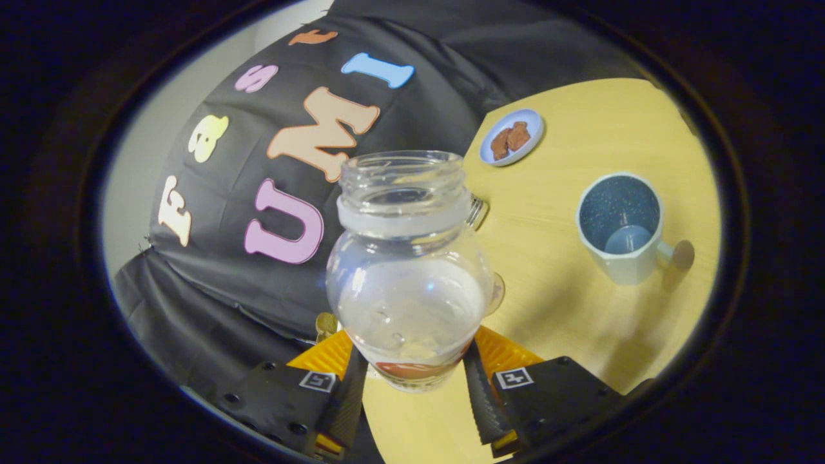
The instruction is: Take the bottle from table, then pour the juice into the cup, finally place the bottle on the coaster
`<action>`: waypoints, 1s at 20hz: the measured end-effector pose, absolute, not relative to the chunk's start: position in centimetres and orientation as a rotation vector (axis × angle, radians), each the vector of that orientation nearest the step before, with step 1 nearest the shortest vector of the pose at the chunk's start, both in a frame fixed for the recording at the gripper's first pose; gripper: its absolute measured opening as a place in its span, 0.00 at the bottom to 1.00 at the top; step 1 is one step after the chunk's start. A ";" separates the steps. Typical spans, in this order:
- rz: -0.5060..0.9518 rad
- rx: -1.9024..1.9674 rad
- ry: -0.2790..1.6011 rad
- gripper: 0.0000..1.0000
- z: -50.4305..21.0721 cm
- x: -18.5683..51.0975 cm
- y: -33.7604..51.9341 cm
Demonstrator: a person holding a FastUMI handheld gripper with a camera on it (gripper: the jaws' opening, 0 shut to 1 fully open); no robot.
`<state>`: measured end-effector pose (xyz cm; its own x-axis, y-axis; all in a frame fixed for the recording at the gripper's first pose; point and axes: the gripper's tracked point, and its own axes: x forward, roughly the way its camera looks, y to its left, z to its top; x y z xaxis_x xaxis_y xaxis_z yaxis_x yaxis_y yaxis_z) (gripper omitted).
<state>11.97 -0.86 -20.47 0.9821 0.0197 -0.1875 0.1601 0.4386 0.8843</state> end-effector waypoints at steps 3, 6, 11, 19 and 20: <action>-0.060 1.219 0.183 0.74 -20.8 12.7 -0.5; -0.049 1.312 0.178 0.74 -21.4 13.1 -0.4; -0.045 1.414 0.155 0.74 -21.6 13.2 -1.0; -0.019 1.595 0.066 0.74 -19.5 13.7 -2.8; -0.016 1.615 0.056 0.74 -19.1 13.8 -2.9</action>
